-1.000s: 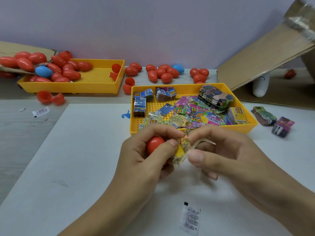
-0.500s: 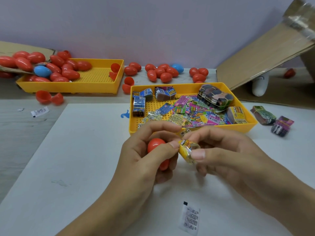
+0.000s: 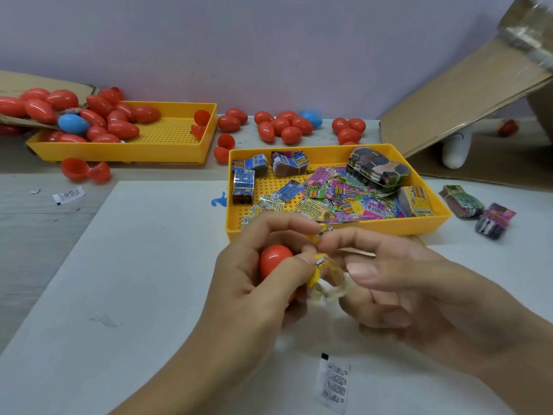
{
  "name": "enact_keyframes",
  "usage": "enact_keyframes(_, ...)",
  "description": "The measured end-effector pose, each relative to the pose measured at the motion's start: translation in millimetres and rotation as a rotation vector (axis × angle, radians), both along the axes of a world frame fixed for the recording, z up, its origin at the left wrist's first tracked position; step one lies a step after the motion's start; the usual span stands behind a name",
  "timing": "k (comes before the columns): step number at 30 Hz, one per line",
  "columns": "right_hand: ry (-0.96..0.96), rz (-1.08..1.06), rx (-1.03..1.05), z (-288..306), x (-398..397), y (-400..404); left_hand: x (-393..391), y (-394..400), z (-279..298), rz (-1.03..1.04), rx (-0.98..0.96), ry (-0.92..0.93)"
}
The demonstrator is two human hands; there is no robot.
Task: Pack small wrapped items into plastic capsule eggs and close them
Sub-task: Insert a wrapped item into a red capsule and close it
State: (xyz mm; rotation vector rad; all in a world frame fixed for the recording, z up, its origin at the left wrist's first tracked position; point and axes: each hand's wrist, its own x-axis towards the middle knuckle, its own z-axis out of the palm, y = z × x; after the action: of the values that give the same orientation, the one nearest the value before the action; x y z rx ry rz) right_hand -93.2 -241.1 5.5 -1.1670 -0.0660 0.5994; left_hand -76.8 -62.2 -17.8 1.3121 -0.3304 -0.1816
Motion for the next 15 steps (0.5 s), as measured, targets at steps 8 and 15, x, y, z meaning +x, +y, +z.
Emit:
enact_keyframes(8,0.013,0.071,-0.178,1.2,-3.8,5.3,-2.2,-1.9,-2.7,0.057,-0.008,-0.083)
enact_keyframes(15,-0.148,-0.16,-0.183,0.3,-4.1,7.1,-3.8,-2.5,-1.9,0.057,0.025,-0.082)
